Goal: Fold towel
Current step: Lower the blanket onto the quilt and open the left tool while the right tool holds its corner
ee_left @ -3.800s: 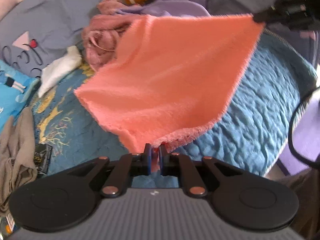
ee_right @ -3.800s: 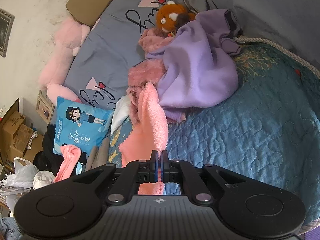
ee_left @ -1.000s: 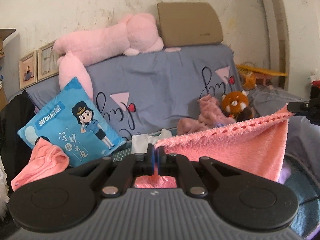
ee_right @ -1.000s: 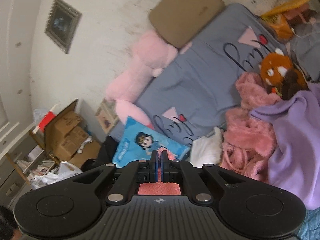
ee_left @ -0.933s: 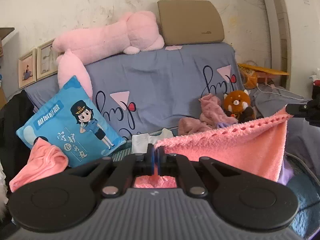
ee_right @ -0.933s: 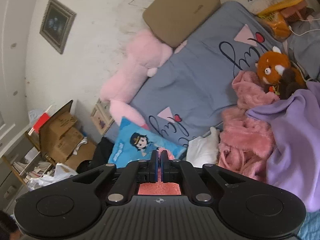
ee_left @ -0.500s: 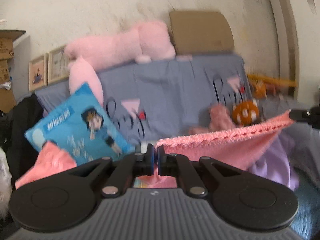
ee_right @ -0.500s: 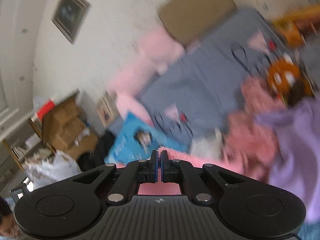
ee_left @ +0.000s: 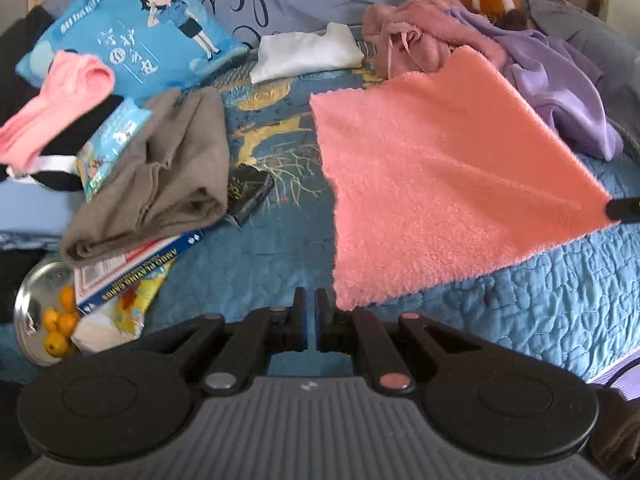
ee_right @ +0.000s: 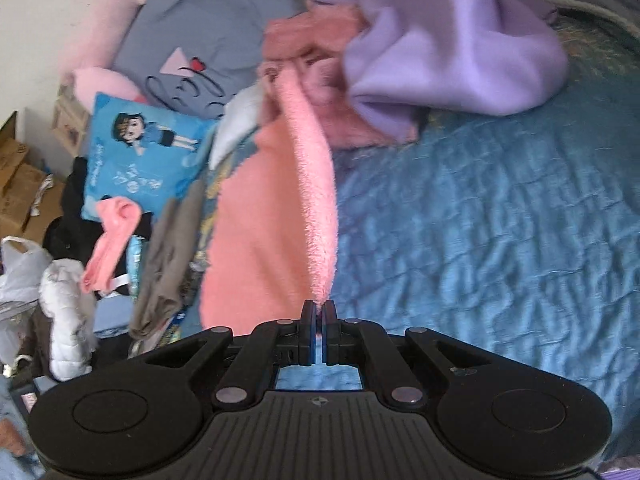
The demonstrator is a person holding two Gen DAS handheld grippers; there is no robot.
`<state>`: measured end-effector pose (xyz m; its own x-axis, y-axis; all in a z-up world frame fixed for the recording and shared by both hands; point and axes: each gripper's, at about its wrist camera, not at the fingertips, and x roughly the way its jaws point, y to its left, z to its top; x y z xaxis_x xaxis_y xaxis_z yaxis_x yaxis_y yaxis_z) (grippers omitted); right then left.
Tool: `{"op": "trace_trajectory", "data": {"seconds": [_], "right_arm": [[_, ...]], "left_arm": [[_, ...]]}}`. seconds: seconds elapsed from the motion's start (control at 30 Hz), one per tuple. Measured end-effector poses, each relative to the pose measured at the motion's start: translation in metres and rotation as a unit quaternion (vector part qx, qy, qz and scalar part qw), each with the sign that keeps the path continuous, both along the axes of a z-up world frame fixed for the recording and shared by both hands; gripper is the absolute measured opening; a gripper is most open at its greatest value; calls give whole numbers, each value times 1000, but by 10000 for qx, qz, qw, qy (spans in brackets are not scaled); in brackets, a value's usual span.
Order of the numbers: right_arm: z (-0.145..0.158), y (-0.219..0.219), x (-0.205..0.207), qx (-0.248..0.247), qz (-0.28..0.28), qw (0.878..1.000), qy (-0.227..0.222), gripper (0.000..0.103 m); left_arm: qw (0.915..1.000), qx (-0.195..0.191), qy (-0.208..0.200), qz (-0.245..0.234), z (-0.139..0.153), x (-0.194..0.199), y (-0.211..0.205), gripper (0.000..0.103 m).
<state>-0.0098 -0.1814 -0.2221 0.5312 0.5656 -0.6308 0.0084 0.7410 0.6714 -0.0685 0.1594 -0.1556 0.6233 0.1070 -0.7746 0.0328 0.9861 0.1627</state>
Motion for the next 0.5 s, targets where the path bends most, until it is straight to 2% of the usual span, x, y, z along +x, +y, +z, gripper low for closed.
{"op": "trace_trajectory", "data": {"seconds": [0.17, 0.23, 0.33, 0.5], "right_arm": [[-1, -1, 4, -424, -38, 9990, -111, 3], [-3, 3, 6, -699, -12, 9974, -175, 8], [6, 4, 3, -1260, -203, 9905, -512, 11], [30, 2, 22, -1541, -160, 9820, -1077, 14]], "left_arm": [[9999, -133, -29, 0, -3, 0, 2, 4], [9998, -172, -59, -48, -2, 2, -1, 4], [9996, -215, -124, -168, 2, 6, -7, 4], [9982, -317, -251, -448, 6, 12, -24, 13]]}}
